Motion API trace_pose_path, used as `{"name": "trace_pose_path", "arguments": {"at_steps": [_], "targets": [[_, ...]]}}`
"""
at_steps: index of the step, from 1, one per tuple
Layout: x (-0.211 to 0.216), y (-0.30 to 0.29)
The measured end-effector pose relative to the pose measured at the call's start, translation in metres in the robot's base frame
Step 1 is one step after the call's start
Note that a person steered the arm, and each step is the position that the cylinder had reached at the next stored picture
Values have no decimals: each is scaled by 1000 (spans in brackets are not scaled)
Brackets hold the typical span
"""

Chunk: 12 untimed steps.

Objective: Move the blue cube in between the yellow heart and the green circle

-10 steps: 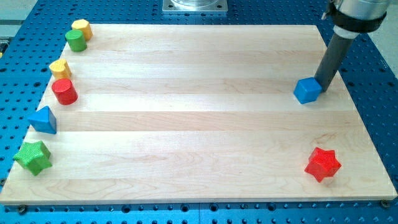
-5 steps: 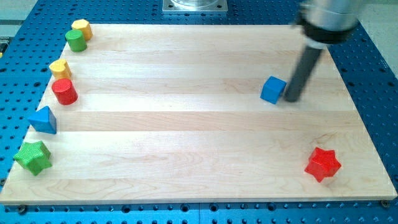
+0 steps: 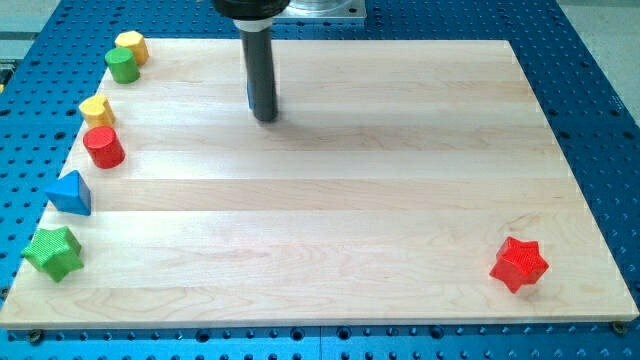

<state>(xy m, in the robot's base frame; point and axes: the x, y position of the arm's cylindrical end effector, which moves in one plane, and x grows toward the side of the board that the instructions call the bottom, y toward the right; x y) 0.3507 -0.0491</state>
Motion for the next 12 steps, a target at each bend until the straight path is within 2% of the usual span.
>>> {"name": "trace_pose_path", "arguments": {"at_steps": [1, 2, 3, 4, 6, 7, 8, 10, 12], "targets": [[-18, 0], [-34, -23], [-41, 16], [-56, -6], [-59, -105], [-73, -88], [-90, -98], [-90, -143], [-70, -103]]}}
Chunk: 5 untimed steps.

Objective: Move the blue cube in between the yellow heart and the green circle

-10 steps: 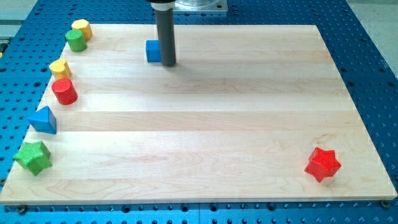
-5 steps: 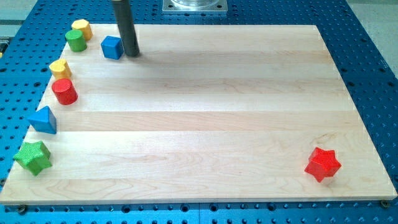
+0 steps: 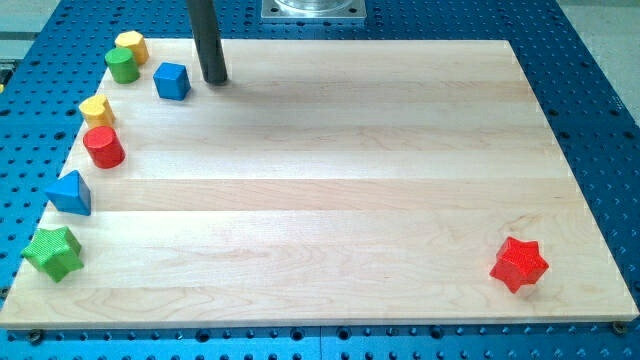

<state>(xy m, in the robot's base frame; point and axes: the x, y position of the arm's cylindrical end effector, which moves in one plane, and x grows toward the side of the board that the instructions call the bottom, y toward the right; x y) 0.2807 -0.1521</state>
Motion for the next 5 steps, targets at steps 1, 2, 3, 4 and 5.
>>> {"name": "trace_pose_path", "arguments": {"at_steps": [1, 2, 3, 4, 5], "targets": [[2, -37], [13, -70], [35, -47], [45, -55], [45, -77]]}}
